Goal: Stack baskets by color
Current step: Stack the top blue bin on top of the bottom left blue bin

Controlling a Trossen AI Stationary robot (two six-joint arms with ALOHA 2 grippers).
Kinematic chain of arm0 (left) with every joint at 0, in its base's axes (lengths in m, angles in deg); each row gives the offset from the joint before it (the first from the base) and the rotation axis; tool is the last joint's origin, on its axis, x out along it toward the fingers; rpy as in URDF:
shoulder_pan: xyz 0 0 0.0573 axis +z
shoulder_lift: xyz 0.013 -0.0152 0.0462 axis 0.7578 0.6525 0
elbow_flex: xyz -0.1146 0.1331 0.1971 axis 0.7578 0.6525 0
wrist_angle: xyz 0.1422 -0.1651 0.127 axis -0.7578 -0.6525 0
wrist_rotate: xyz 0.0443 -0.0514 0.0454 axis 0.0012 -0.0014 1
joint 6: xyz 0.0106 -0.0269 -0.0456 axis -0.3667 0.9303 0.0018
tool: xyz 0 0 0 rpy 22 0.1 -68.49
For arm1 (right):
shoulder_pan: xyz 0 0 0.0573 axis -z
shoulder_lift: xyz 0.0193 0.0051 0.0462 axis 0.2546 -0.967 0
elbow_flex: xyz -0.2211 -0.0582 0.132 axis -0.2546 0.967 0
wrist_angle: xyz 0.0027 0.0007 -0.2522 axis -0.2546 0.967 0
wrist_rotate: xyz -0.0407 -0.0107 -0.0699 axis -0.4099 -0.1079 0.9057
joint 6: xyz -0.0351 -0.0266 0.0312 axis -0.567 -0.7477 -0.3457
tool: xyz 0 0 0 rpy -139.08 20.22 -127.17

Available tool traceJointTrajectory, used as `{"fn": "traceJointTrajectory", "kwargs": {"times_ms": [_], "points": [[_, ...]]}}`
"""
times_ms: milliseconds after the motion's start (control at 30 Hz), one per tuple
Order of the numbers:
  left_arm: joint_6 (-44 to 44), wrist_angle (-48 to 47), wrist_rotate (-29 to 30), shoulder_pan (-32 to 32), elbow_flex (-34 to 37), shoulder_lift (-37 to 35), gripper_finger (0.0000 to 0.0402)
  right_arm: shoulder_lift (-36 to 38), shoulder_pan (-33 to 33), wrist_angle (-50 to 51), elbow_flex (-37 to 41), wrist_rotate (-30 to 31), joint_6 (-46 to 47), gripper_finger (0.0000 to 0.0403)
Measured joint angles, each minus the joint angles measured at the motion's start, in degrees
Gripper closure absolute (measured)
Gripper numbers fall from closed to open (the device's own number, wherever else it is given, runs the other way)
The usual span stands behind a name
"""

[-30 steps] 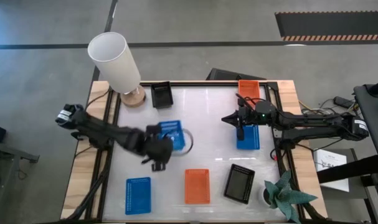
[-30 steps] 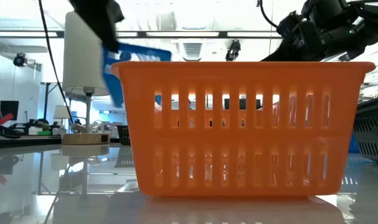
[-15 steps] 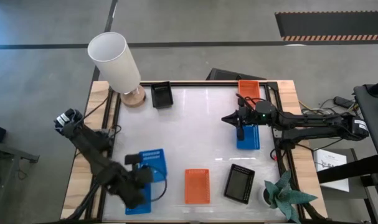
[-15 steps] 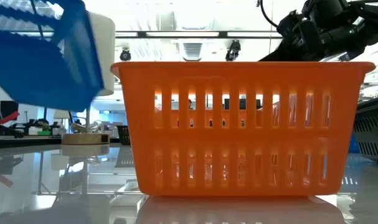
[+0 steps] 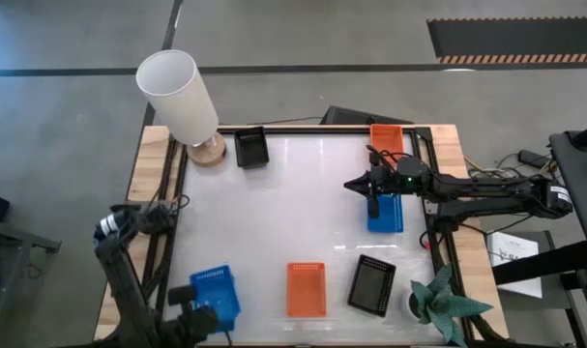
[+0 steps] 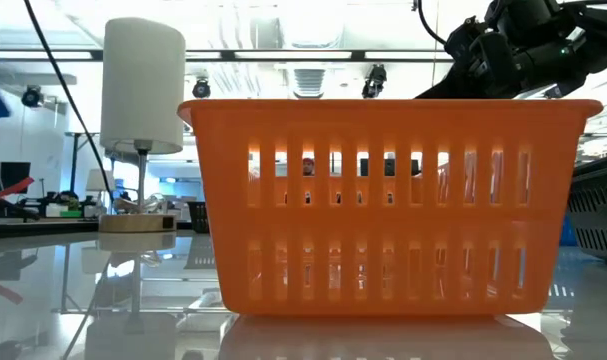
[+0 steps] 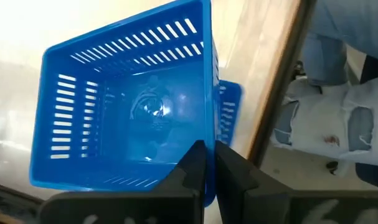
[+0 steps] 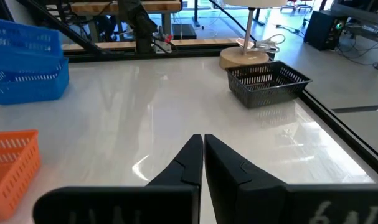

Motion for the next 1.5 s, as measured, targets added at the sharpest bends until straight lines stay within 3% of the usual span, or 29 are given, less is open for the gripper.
{"fn": "traceJointTrajectory", "kwargs": {"times_ms": [167, 433, 667, 1033, 1167, 1500], "points": [[0.95, -0.54, 0.01, -1.02, -4.16, 5.05, 0.0402, 0.0, 0.0, -0.07, 0.28, 0.0, 0.0, 0.0394], [2.11, -1.73, 1.49, -1.28, -2.07, 6.29, 0.0402, -0.02, 0.0, -0.14, 0.61, 0.0, 0.13, 0.0394], [-2.31, -1.69, 0.18, -1.28, -1.51, 6.29, 0.0398, -0.02, 0.0, -0.13, 1.0, 0.0, 0.76, 0.0394], [-1.72, -0.83, -0.15, -1.28, -1.31, 6.29, 0.0321, -0.02, 0.0, -0.12, 1.05, 0.0, 1.05, 0.0394], [5.19, -0.84, 0.99, -1.28, -0.58, 6.29, 0.0308, -0.02, 0.0, -0.1, 1.05, 0.0, 1.05, 0.0394], [6.82, 7.7, 1.41, -1.17, 6.07, 6.27, 0.0368, -0.02, 0.0, -0.1, 1.05, -0.02, 1.05, 0.0394]]}}
